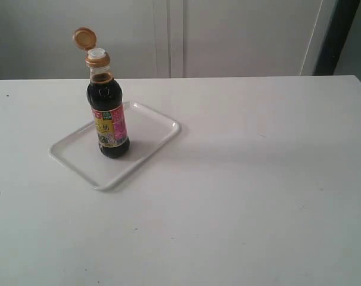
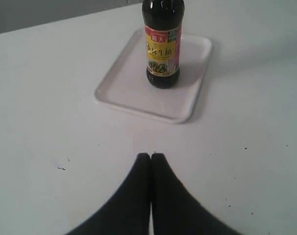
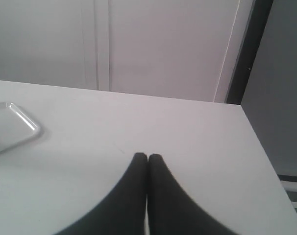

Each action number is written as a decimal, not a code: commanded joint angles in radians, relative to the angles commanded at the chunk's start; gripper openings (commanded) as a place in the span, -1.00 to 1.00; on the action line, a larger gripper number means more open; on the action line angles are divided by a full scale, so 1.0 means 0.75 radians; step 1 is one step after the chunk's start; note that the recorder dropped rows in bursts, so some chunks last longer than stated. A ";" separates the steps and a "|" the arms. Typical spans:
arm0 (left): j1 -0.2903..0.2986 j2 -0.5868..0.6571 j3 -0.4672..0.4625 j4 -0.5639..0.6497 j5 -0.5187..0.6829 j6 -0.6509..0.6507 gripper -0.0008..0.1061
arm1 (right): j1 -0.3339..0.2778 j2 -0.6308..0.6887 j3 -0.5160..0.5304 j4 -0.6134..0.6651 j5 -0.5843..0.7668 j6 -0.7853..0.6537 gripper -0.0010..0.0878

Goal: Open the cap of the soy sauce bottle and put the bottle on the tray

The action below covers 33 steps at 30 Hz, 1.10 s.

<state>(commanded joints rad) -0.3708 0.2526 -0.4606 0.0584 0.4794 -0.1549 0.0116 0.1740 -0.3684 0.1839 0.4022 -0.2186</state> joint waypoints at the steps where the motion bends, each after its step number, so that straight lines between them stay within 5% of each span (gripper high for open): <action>1: 0.000 -0.020 0.010 0.000 -0.005 -0.005 -0.99 | 0.000 -0.015 0.002 -0.001 -0.017 0.000 -0.98; 24: 0.000 -0.083 0.012 0.038 -0.020 -0.001 -0.99 | 0.000 -0.034 0.008 -0.001 0.000 0.008 -0.98; 33: 0.031 -0.151 0.111 -0.101 -0.110 0.250 -0.99 | 0.000 -0.034 0.008 -0.001 -0.003 0.008 -0.98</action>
<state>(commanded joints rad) -0.3478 0.1392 -0.3773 -0.0173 0.3971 0.0330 0.0116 0.1487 -0.3627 0.1834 0.3997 -0.2125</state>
